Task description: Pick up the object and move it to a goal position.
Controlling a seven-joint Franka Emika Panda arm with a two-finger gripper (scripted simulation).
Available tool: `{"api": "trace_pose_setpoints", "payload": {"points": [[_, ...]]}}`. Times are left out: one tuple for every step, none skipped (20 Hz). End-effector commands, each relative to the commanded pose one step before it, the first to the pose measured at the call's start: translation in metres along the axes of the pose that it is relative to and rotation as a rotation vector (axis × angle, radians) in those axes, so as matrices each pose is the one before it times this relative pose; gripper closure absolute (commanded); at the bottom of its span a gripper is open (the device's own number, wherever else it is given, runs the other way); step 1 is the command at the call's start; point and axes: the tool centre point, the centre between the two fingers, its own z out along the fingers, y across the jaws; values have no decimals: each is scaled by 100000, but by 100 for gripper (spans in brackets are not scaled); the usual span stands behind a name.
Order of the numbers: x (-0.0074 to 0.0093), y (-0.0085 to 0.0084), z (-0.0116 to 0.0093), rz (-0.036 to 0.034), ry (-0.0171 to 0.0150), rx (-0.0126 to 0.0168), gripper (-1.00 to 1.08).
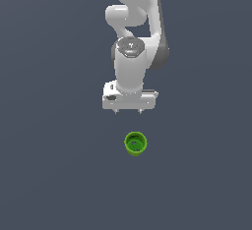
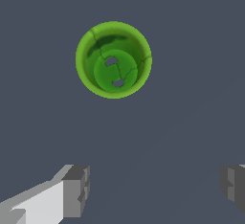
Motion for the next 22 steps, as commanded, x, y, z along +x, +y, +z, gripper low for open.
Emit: {"api": "trace_pose_setpoints", "payload": {"points": [[0, 1, 0, 0, 0, 0, -20], [-15, 20, -19, 0, 0, 0, -20], [-11, -37, 46, -155, -169, 1, -20], [-32, -18, 30, -177, -201, 6, -20], [-42, -21, 36, -207, -249, 16, -20], [-32, -15, 27, -135, -183, 24, -20], [-21, -4, 6, -43, -84, 24, -20], [-6, -13, -6, 0, 0, 0, -20], [14, 16, 14, 0, 0, 0, -20], [9, -20, 13, -234, -50, -120, -20], [17, -36, 39, -476, -139, -223, -20], [25, -50, 54, -676, -192, -320, -20], [34, -64, 69, -865, -242, -414, -20], [43, -76, 83, -1055, -295, -509, -20], [51, -89, 97, -1241, -349, -600, -20], [61, -102, 112, -1434, -408, -697, -20], [71, -114, 125, -1619, -463, -791, -20], [82, -126, 138, -1811, -522, -892, -20], [94, -137, 151, -2007, -584, -996, -20], [108, -148, 164, -2209, -649, -1106, -20], [122, -158, 176, -2409, -716, -1218, -20], [138, -167, 186, -2609, -785, -1333, -20]]}}
